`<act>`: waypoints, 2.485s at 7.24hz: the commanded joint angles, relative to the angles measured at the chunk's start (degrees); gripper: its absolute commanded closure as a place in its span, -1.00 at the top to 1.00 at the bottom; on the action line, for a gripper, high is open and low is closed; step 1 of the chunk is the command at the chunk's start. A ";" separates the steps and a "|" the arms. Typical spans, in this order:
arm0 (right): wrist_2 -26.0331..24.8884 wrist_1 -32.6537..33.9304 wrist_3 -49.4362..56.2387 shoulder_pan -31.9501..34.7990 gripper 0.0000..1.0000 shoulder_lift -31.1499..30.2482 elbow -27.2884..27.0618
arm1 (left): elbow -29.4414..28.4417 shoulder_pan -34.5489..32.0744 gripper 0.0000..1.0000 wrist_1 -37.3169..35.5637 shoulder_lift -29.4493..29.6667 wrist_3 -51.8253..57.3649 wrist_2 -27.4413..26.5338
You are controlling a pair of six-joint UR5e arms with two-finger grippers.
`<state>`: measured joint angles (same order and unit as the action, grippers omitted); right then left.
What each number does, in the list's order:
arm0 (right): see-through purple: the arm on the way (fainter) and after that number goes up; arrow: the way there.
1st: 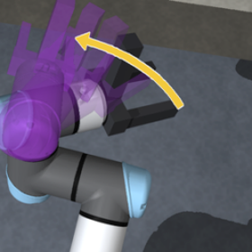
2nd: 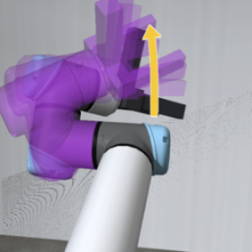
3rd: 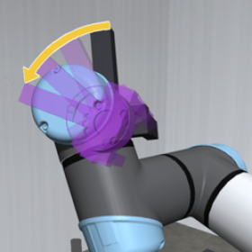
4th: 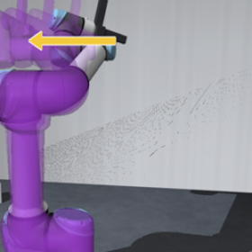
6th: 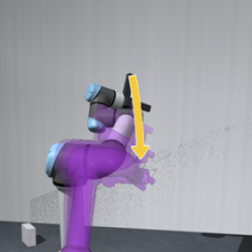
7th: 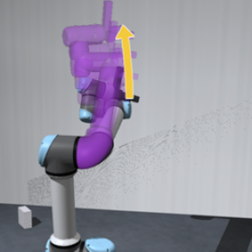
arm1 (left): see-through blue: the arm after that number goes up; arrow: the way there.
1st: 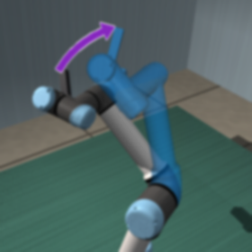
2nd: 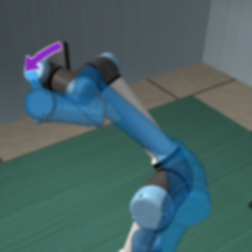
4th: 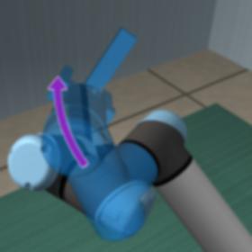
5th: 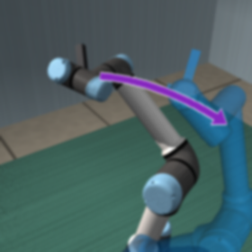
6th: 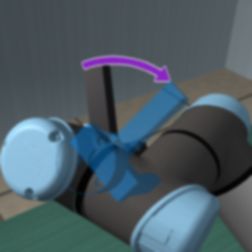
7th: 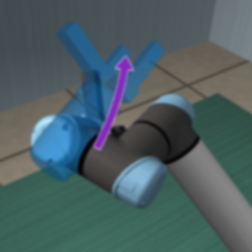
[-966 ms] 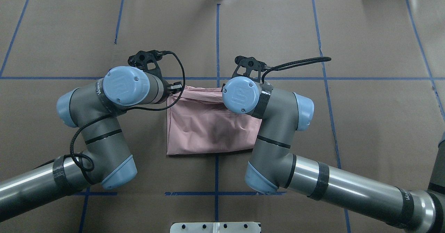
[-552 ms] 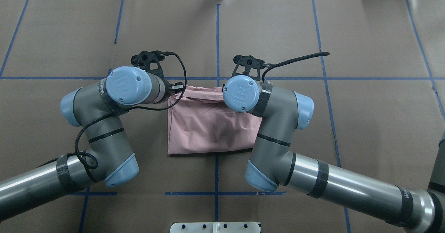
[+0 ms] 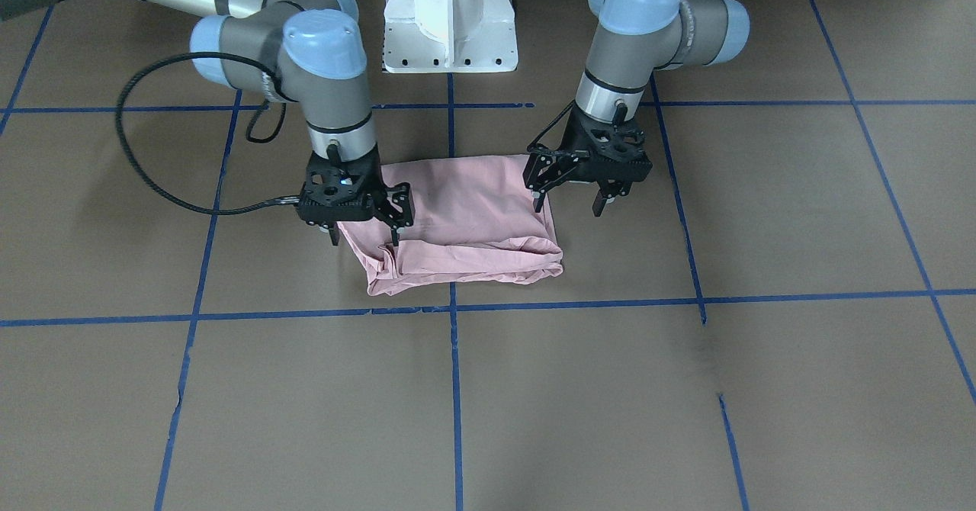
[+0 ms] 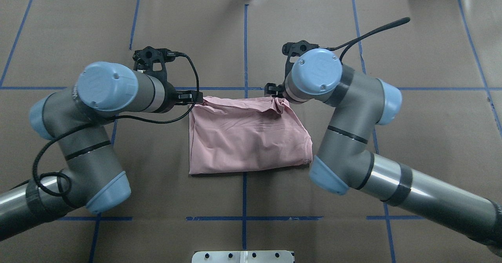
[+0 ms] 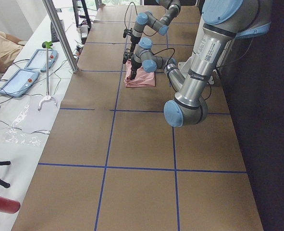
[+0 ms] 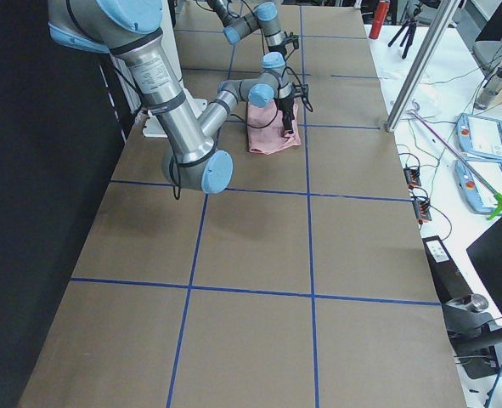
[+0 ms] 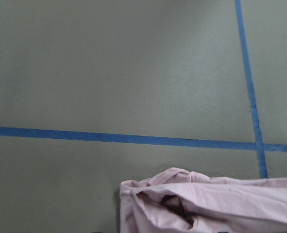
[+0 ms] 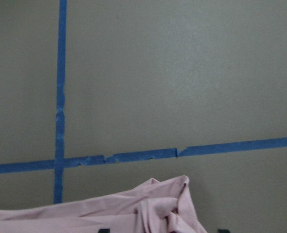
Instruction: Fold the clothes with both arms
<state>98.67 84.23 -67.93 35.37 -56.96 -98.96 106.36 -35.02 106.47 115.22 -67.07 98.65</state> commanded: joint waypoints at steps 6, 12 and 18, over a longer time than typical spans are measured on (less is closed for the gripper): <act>31.02 0.23 61.79 41.48 1.00 -32.39 -7.93 | 8.70 -37.87 1.00 -0.21 -27.48 61.89 20.51; 32.63 -1.70 69.34 52.25 1.00 -47.72 0.70 | -7.11 -55.86 1.00 -0.21 -35.77 71.90 31.75; 37.03 -1.79 69.60 52.26 1.00 -47.63 -0.26 | -11.78 -55.60 1.00 -1.01 -35.42 71.64 40.13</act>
<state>135.26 82.55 1.51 87.62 -104.60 -98.60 95.62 -90.75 105.19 79.67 4.58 138.78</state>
